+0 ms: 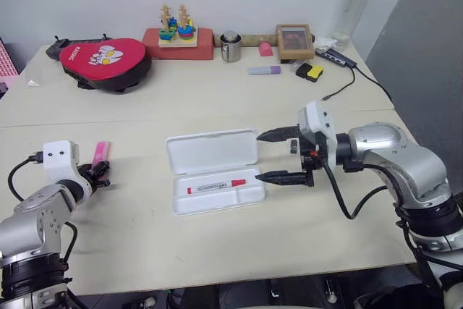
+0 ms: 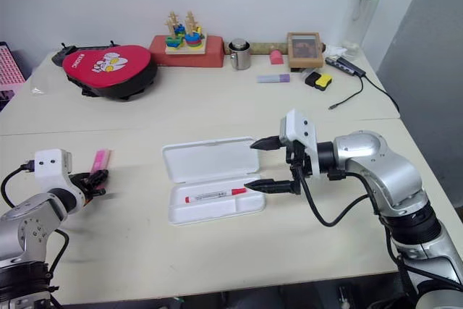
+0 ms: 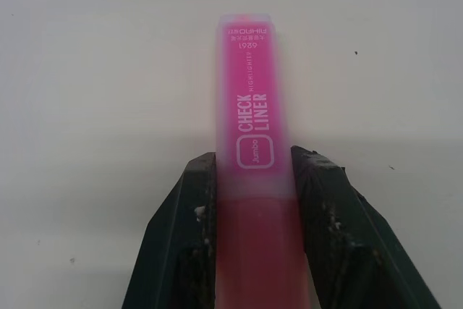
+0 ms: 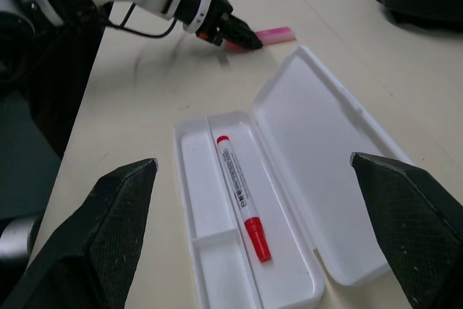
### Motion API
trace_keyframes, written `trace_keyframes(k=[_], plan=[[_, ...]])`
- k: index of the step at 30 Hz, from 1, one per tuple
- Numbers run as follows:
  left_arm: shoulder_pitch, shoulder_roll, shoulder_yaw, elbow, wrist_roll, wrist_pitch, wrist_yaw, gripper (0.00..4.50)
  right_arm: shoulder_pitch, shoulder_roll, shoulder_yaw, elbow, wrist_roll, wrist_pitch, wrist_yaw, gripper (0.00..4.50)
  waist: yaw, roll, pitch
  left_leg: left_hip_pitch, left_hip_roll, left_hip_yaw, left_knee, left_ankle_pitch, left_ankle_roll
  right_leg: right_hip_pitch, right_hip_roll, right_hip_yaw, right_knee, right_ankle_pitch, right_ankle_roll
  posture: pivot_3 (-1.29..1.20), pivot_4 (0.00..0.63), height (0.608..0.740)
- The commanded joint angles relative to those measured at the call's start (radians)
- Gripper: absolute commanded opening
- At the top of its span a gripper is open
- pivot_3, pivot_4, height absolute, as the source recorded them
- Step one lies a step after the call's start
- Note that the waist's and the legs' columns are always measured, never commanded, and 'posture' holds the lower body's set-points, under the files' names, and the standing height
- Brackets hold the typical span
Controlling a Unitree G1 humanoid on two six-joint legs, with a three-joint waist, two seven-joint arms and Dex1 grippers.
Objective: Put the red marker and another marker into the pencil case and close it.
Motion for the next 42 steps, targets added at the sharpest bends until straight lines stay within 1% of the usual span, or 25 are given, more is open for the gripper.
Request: trace_keyframes(k=[1, 20, 23, 27, 32, 34, 36, 37, 40, 42], plan=[[0.002, -0.002, 0.007, -0.035, -0.003, 0.001, -0.007, 1.2, -0.024, -0.001, -0.044, -0.015, 0.036, 0.018, -0.009, 4.5, 0.0, 0.0, 0.0, 0.0, 0.0, 0.0, 0.0, 0.0, 0.0, 0.0, 0.0, 0.0, 0.0, 0.0, 0.0, 0.0, 0.15, 0.74], [-0.001, 0.002, 0.012, -0.1, -0.025, 0.003, -0.029, 1.2, -0.029, 0.003, -0.039, -0.013, 0.031, 0.026, -0.01, 4.5, 0.0, 0.0, 0.0, 0.0, 0.0, 0.0, 0.0, 0.0, 0.0, 0.0, 0.0, 0.0, 0.0, 0.0, 0.0, 0.0, 0.15, 0.74], [-0.001, 0.002, 0.003, -0.096, -0.017, -0.005, -0.033, 1.2, -0.028, 0.002, -0.036, -0.01, 0.027, 0.023, -0.009, 4.5, 0.0, 0.0, 0.0, 0.0, 0.0, 0.0, 0.0, 0.0, 0.0, 0.0, 0.0, 0.0, 0.0, 0.0, 0.0, 0.0, 0.15, 0.74], [-0.009, 0.012, 0.003, -0.116, 0.001, -0.06, -0.042, 1.2, -0.024, -0.001, -0.036, -0.011, 0.024, 0.022, -0.009, 4.5, 0.0, 0.0, 0.0, 0.0, 0.0, 0.0, 0.0, 0.0, 0.0, 0.0, 0.0, 0.0, 0.0, 0.0, 0.0, 0.0, 0.15, 0.74], [-0.022, 0.034, 0.0, -0.205, -0.026, -0.056, -0.081, 1.2, -0.019, -0.01, -0.036, -0.017, 0.024, 0.024, -0.003, 4.5, 0.0, 0.0, 0.0, -0.001, 0.0, 0.0, 0.0, 0.0, 0.0, 0.0, 0.0, 0.0, 0.0, 0.0, 0.0, 0.0, 0.15, 0.74], [-0.031, 0.063, -0.019, -0.287, -0.057, -0.04, -0.131, 1.2, -0.016, -0.021, -0.041, -0.019, 0.029, 0.026, 0.006, 4.5, 0.0, 0.0, 0.0, -0.001, 0.0, 0.0, 0.0, 0.0, 0.0, 0.0, 0.0, 0.0, 0.0, 0.0, 0.0, 0.0, 0.15, 0.74], [-0.03, 0.117, -0.046, -0.361, -0.052, -0.061, -0.19, 1.2, -0.016, -0.026, -0.047, -0.012, 0.029, 0.016, 0.012, 4.5, 0.0, 0.0, 0.0, -0.001, 0.0, 0.0, 0.0, 0.0, 0.0, -0.001, 0.0, 0.0, -0.001, 0.0, 0.0, 0.0, 0.15, 0.74], [-0.052, 0.125, -0.043, -0.386, -0.061, -0.083, -0.201, 1.2, -0.017, -0.029, -0.049, -0.007, 0.027, 0.011, 0.013, 4.5, 0.0, 0.0, 0.0, -0.002, 0.0, -0.001, 0.0, 0.0, 0.0, -0.001, 0.0, -0.001, -0.001, 0.0, 0.0, 0.0, 0.15, 0.74], [-0.114, 0.136, -0.037, -0.46, -0.131, -0.07, -0.241, 1.2, -0.013, -0.038, -0.048, 0.006, 0.019, -0.002, 0.022, 4.5, 0.001, 0.0, 0.0, -0.002, 0.0, 0.0, 0.0, 0.0, 0.0, 0.0, 0.0, -0.001, -0.002, 0.0, 0.0, 0.0, 0.15, 0.74], [-0.147, 0.16, -0.094, -0.531, -0.176, -0.047, -0.301, 1.2, -0.011, -0.041, -0.047, 0.015, 0.014, -0.008, 0.027, 4.5, 0.0, 0.0, 0.0, -0.002, 0.0, 0.0, 0.0, 0.0, 0.0, 0.0, 0.0, 0.0, -0.002, 0.0, 0.0, 0.0, 0.15, 0.74]])
